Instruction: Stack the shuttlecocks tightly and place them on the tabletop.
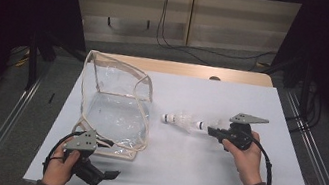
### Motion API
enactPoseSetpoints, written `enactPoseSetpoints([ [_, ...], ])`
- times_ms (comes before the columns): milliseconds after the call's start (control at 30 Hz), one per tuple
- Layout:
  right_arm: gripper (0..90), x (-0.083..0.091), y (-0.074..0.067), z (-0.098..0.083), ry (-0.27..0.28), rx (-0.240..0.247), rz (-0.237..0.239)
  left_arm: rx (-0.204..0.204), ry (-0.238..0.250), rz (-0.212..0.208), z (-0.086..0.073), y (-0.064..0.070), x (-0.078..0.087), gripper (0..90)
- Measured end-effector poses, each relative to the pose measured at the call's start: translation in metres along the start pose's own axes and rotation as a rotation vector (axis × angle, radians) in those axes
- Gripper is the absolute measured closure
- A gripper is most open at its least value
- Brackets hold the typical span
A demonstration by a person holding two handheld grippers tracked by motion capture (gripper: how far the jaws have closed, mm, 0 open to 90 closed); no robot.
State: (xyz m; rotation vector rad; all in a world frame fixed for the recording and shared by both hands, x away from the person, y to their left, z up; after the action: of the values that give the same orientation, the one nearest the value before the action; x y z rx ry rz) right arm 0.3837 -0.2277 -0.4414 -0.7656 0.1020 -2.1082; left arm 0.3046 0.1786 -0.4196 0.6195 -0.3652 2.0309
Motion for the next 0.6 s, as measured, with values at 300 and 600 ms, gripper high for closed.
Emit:
enactPoseSetpoints([
  [300,89.9,-0.0036,0.0,0.0021,-0.012,0.007,-0.001,0.004,0.003,0.0,0.0001,0.0002,-0.0004,4.0],
  [600,89.9,-0.0062,-0.0014,0.0054,-0.011,0.016,0.006,0.001,0.0,0.0,0.0003,-0.0004,-0.0002,4.0],
])
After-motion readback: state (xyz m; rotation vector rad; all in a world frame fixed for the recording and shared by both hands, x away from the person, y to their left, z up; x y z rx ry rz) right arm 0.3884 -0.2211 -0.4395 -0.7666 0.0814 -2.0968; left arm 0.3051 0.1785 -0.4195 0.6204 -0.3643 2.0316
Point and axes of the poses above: each handheld gripper's, and its own axes: x roughly backward along the jaws, z roughly out of its top, y roughly to its right, the point moved 3 cm from there along -x, roughly forward along the jaws, and after that the axes turned 13 degrees about z, right-handed, at the moved point
